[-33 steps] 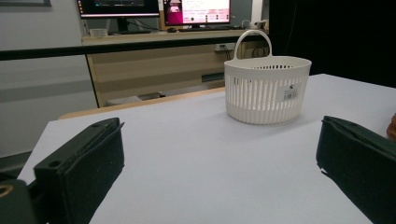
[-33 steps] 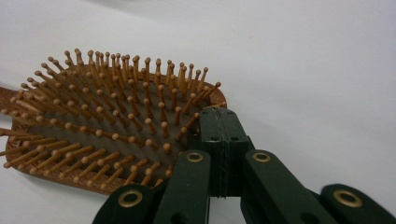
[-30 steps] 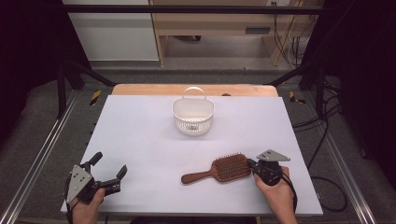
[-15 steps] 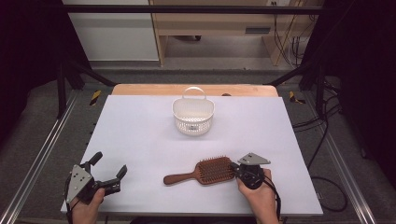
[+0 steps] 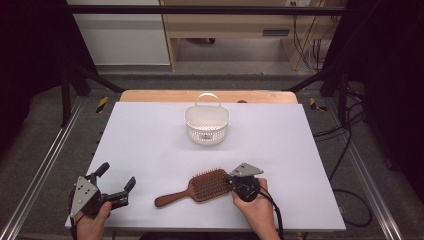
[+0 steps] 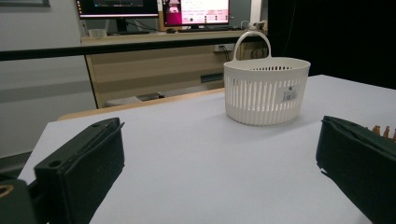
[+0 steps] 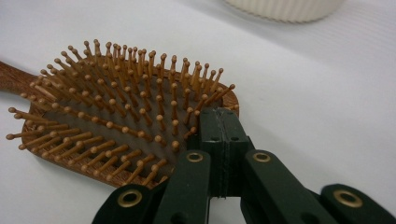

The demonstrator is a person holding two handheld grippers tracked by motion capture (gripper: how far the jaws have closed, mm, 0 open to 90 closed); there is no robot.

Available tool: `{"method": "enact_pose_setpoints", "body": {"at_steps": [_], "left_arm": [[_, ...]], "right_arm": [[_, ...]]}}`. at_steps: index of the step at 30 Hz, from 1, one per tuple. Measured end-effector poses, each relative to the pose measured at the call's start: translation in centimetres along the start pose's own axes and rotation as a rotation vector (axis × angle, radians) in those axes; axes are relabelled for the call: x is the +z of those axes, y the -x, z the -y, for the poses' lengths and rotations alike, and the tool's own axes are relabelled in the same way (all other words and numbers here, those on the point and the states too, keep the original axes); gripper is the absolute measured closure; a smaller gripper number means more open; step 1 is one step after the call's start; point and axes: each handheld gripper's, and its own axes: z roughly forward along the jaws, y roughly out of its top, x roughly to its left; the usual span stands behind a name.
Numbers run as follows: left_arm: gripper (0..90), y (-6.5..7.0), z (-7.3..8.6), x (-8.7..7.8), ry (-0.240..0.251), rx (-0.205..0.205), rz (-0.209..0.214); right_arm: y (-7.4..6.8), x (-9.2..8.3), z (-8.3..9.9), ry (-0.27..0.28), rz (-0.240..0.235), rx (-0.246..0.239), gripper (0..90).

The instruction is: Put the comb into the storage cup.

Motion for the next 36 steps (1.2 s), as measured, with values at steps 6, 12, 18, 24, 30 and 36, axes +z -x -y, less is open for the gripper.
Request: {"method": "enact_pose_setpoints", "body": {"at_steps": [6,12,18,24,30,36], "left_arm": [[0.9,-0.1,0.0,0.0,0.002,-0.001,-0.001],[0.9,-0.1,-0.1,-0.1,0.002,0.001,0.000],[0.9,-0.2,-0.1,-0.1,0.004,-0.001,-0.001],[0.9,-0.3,0.0,-0.1,0.002,-0.004,-0.001],[0.9,-0.1,0.0,-0.1,-0.004,0.000,0.005],[1.1,0.0,-0.1,-0.1,-0.010,0.000,0.010]], "right_arm": [[-1.8,0.8,-0.6,-0.001,-0.039,-0.024,90.0],[-3.6,1.7,-1.3,0.000,-0.070,-0.060,90.0],[-4.5,2.3,-1.7,0.003,-0.085,-0.074,90.0],[-4.0,1.6,-1.5,0.056,-0.075,-0.049,90.0],[-1.9,-0.3,-1.2,0.134,-0.059,-0.025,89.2],[1.2,-2.9,-0.3,0.217,-0.010,-0.025,75.6]]}}
